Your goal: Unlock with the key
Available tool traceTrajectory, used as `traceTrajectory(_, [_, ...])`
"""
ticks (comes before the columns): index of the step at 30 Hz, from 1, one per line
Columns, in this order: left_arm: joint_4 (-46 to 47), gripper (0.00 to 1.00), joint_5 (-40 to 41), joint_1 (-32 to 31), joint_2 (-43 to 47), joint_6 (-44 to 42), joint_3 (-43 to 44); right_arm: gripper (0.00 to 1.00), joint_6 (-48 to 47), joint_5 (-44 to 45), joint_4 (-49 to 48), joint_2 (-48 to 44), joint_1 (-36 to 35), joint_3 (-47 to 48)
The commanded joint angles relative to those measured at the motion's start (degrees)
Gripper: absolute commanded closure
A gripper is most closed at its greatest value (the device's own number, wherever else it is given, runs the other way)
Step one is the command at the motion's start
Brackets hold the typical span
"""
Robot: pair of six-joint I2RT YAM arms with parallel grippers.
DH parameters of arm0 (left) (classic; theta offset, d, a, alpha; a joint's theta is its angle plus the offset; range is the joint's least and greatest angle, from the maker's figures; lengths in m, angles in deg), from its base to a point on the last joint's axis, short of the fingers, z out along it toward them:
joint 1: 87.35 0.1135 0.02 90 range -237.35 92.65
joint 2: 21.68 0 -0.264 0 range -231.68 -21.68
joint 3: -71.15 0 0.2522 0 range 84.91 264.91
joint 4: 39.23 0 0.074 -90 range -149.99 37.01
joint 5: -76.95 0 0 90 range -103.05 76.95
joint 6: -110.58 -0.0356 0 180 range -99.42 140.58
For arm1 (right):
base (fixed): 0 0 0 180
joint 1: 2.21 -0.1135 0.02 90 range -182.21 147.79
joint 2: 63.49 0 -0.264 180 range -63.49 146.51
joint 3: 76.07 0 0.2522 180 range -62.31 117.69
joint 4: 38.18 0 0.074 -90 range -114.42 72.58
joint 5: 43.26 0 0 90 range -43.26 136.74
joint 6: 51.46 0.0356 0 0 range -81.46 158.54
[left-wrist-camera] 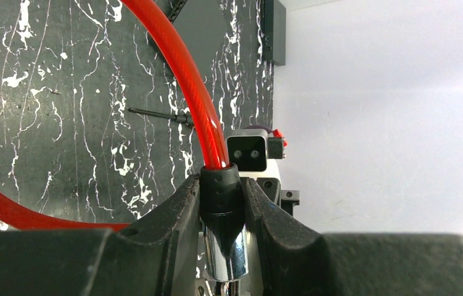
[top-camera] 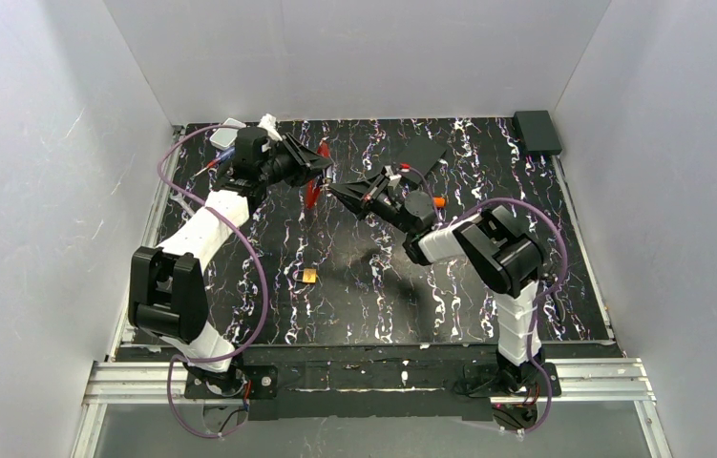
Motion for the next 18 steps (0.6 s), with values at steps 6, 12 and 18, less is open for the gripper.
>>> traceTrajectory(6, [-2.64, 1.0, -12.15, -0.05, 3.01, 1.84, -2.92, 0.99, 6.33, 25.24, -20.92, 5.31, -1.6, 11.02])
traceTrajectory(12, [-2.62, 1.0, -12.05, 0.12, 2.96, 1.95, -3.08, 0.99, 6.89, 29.02, -22.23, 6.16, -3.25, 12.12])
traceTrajectory(18, [-3.52, 1.0, -11.26, 0.72, 2.48, 1.66, -2.95, 0.98, 5.99, 27.1, -22.14, 4.93, -3.14, 9.19])
